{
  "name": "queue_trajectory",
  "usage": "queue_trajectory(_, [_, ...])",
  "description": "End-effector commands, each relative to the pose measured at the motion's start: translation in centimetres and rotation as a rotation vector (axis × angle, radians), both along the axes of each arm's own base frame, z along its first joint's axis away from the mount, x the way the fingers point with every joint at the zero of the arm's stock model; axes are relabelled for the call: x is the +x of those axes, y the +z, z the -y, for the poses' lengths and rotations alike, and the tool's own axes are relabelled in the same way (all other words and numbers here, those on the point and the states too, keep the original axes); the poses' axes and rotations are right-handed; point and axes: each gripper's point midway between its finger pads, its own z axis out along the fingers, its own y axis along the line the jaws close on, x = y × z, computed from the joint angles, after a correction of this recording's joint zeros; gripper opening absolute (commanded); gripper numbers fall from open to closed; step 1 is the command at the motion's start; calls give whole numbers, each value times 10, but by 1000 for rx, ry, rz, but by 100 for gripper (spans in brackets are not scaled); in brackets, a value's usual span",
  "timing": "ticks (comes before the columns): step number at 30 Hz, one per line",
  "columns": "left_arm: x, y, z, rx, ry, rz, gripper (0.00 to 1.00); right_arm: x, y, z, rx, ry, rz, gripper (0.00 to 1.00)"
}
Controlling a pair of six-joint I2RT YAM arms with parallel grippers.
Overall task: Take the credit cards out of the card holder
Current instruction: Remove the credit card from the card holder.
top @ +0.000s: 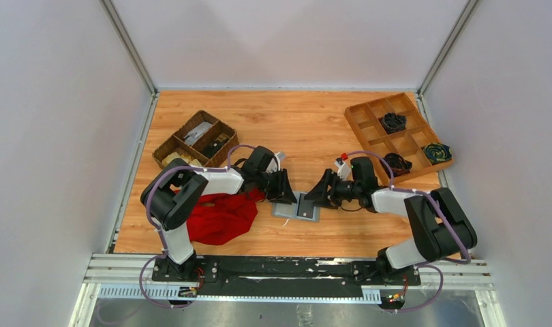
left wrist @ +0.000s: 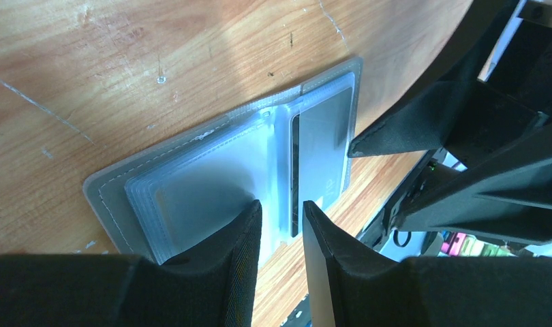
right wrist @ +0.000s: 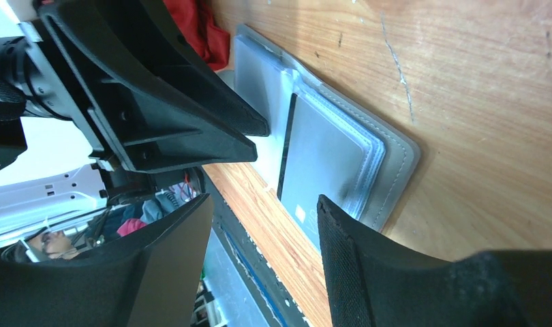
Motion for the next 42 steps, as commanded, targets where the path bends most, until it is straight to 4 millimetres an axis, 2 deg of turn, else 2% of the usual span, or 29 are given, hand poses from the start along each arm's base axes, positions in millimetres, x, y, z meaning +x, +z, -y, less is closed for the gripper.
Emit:
queue_trajectory(1, [0, 1, -6, 12, -15, 31, 35, -2, 5, 3, -51, -15, 48, 62])
queue_trajectory(5, [0, 18, -1, -22, -39, 76, 36, -1, 7, 5, -58, -27, 62, 62])
queue_trajectory(9, [-4, 26, 10, -49, -71, 83, 37, -1, 2, 4, -51, -21, 44, 62])
queue_trajectory(14, [-6, 18, 19, -51, -85, 57, 37, -3, -5, 3, -51, -18, 19, 62])
queue_trajectory(26, [-10, -14, 10, 14, -59, -5, 36, -6, -14, 4, -55, -13, -7, 62])
queue_trajectory(42, [-8, -13, 6, 12, -58, 2, 36, -10, -16, 4, -57, -9, -12, 62])
